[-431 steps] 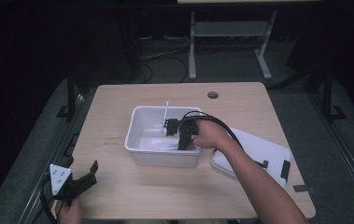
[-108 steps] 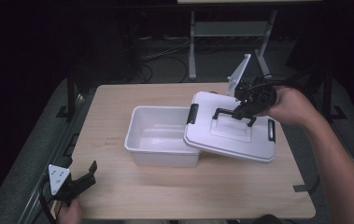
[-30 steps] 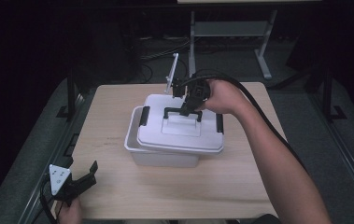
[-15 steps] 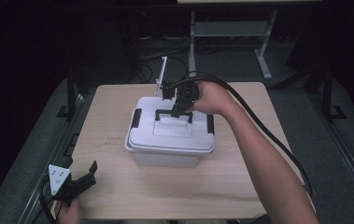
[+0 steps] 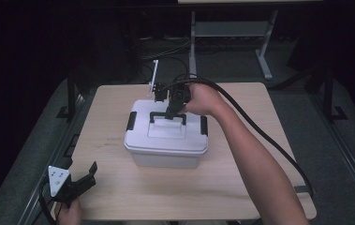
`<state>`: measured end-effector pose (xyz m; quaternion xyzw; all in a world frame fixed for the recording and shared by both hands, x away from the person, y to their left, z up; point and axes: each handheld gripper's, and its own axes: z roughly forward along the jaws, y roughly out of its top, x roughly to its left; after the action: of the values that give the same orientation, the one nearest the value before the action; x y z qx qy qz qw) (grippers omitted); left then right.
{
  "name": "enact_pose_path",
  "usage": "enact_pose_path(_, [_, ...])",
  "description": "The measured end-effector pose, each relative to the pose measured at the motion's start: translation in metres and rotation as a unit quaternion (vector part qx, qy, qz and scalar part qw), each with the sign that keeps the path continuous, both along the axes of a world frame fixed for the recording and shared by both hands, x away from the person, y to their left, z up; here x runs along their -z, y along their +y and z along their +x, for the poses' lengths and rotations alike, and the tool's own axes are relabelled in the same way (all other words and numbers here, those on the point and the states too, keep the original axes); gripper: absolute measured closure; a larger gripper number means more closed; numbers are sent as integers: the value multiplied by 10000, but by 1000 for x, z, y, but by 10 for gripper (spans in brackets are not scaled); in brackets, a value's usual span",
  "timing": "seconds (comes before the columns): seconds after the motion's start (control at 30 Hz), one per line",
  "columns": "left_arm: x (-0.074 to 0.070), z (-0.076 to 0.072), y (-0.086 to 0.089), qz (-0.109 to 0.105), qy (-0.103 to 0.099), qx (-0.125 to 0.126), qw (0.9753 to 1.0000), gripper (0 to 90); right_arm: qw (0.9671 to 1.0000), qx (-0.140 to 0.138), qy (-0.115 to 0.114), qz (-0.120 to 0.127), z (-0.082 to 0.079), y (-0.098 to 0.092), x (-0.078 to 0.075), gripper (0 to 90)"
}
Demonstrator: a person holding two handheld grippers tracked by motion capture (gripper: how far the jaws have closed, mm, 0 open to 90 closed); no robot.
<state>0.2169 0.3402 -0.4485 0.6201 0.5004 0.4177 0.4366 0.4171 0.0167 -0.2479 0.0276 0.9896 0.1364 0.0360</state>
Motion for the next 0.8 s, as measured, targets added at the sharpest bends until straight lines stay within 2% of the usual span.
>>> enact_pose_path(0.8, [0, -1, 3, -34, -8, -28, 10000, 135, 9999, 43, 97, -41, 14, 11, 16, 845])
